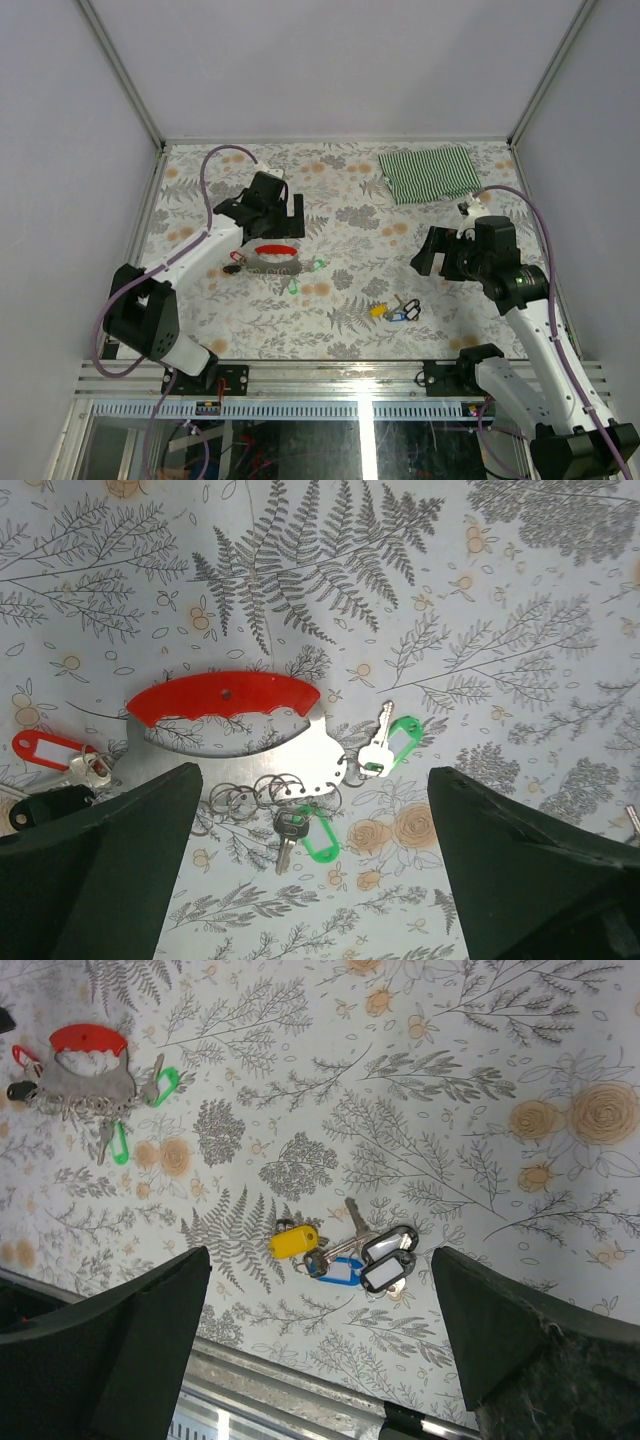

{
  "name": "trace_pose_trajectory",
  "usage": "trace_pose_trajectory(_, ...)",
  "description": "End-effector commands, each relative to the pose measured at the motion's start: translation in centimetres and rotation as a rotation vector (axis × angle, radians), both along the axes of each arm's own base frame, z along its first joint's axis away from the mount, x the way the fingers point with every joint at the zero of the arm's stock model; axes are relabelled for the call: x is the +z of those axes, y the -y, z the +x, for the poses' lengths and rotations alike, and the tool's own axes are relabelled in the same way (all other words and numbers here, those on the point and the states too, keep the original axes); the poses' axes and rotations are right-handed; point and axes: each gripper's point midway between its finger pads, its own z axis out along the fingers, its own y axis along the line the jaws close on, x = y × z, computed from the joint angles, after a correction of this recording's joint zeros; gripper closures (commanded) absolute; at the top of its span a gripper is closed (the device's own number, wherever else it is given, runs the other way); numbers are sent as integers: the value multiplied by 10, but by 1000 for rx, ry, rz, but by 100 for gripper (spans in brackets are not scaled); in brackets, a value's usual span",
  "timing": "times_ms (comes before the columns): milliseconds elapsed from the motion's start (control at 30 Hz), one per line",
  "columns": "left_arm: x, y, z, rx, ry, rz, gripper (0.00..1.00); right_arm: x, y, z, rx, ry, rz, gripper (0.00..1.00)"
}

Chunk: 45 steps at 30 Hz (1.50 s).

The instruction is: Put the keys on the keyring

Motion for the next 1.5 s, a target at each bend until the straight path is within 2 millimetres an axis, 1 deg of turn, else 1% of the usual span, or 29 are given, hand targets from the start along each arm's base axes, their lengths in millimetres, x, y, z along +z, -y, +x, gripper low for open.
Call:
trace_pose_trajectory(0, 21, -4, 0, 7, 52, -17, 0, 14, 9, 11, -53, 26, -30, 0)
trace_pose_trajectory(67, 22, -5, -6, 6, 50, -28, 0, 9, 5, 9, -21, -6, -28, 1)
trace_pose_trajectory(200, 25, -14, -16, 15, 55, -57, 0, -5, -2, 6, 10, -78, -12, 8)
trace_pose_trajectory(267, 26, -20, -17, 25, 58, -95, 0, -12, -1, 7, -5, -108, -15, 11)
trace_pose_trajectory(367, 20, -33, -17, 57, 31, -130, 0, -23, -3, 7, -7, -154, -16, 14)
trace_pose_trajectory(433, 18, -35, -18, 59, 11, -134, 0, -32, -7, 7, 2, -188, -14, 17)
trace_pose_trajectory(533, 16, -37, -19, 53, 11, -122, 0, -41, -21, 5, 31, -213, -17, 19)
trace_pose_trajectory(667, 0, -45, -17, 73, -34, -64, 0, -48, -45, 3, 74, -214, 5, 22)
trace_pose_trajectory(767, -17, -42, -17, 75, -93, -65, 0, -51, -60, 2, 116, -217, 8, 26)
trace_pose_trajectory(833, -33, -38, -18, 76, -141, -74, 0, -53, -67, 1, 144, -221, 2, 27)
trace_pose_trajectory(867, -37, -35, -18, 74, -158, -83, 0, -54, -68, 1, 153, -222, -1, 27)
trace_pose_trajectory(933, -40, -30, -15, 72, -170, -90, 0, -54, -72, 0, 176, -221, -2, 29)
trace_pose_trajectory(1033, -42, -26, -7, 81, -161, -80, 0, -54, -75, -1, 197, -218, 3, 29)
trace_pose_trajectory(1133, -46, -14, 0, 76, -162, -82, 0, -55, -77, -2, 211, -219, 10, 29)
trace_pose_trajectory(1300, -61, 8, 6, 42, -180, -59, 0, -53, -77, -6, 223, -215, 10, 28)
trace_pose_trajectory(1467, -82, 21, 3, 11, -224, -38, 0, -52, -76, -8, 226, -209, 9, 24)
